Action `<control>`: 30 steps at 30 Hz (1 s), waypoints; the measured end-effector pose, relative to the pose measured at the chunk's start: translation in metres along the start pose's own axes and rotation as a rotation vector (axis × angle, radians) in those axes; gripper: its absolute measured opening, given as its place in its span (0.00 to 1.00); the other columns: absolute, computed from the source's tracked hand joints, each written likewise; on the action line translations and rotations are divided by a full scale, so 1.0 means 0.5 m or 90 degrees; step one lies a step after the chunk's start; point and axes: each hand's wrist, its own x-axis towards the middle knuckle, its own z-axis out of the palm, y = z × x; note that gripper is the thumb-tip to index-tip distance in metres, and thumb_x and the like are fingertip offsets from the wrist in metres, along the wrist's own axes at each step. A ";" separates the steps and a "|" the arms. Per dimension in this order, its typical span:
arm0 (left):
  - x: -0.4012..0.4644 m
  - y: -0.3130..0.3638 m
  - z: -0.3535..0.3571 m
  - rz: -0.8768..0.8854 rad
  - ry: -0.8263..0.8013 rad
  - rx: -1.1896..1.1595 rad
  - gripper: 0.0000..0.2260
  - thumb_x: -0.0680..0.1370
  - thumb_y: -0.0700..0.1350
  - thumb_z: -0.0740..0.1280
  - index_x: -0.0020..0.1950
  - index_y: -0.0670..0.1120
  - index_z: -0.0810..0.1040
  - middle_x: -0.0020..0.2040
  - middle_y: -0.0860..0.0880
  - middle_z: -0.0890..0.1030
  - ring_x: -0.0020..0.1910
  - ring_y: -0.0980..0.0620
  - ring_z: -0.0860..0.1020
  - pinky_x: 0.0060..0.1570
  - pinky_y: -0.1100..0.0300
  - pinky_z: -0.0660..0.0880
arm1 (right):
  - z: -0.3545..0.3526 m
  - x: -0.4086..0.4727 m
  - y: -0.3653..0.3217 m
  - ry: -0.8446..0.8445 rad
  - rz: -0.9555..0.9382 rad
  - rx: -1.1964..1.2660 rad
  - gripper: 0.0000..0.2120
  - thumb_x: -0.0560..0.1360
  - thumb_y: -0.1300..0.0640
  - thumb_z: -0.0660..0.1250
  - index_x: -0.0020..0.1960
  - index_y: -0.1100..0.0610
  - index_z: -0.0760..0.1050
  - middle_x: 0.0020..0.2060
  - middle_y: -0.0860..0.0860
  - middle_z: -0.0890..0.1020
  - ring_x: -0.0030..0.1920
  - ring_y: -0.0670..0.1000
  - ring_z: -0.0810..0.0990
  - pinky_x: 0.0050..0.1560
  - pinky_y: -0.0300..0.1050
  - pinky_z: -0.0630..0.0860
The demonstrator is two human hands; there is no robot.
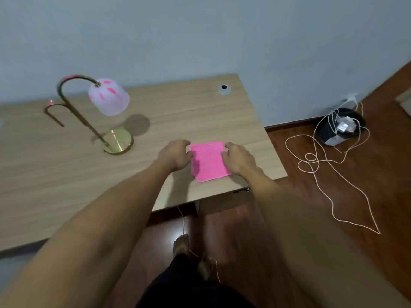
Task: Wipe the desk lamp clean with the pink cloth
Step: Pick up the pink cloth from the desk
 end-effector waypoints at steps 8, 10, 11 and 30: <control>0.059 -0.017 0.038 -0.037 -0.032 -0.028 0.20 0.81 0.51 0.59 0.70 0.45 0.77 0.66 0.41 0.80 0.64 0.39 0.78 0.63 0.45 0.76 | 0.063 0.082 0.031 -0.050 0.066 0.112 0.23 0.84 0.53 0.61 0.76 0.62 0.70 0.67 0.61 0.80 0.65 0.64 0.79 0.63 0.57 0.78; 0.081 -0.027 0.049 -0.046 -0.040 -0.045 0.20 0.79 0.53 0.59 0.65 0.46 0.79 0.63 0.41 0.82 0.60 0.39 0.80 0.60 0.45 0.78 | 0.082 0.111 0.036 -0.051 0.075 0.120 0.24 0.83 0.55 0.62 0.76 0.64 0.70 0.66 0.63 0.79 0.66 0.65 0.78 0.65 0.59 0.77; 0.094 -0.032 0.055 -0.047 -0.038 -0.055 0.20 0.77 0.54 0.59 0.62 0.46 0.80 0.60 0.42 0.83 0.58 0.39 0.81 0.58 0.45 0.79 | 0.089 0.123 0.034 -0.044 0.083 0.129 0.24 0.83 0.56 0.62 0.77 0.64 0.69 0.67 0.64 0.79 0.67 0.64 0.78 0.67 0.59 0.77; 0.226 -0.082 0.137 -0.077 -0.062 -0.196 0.21 0.70 0.52 0.67 0.63 0.55 0.79 0.54 0.38 0.81 0.42 0.43 0.85 0.49 0.47 0.84 | 0.096 0.227 0.002 -0.070 0.203 0.457 0.07 0.78 0.63 0.66 0.44 0.57 0.81 0.39 0.53 0.81 0.42 0.51 0.77 0.39 0.43 0.70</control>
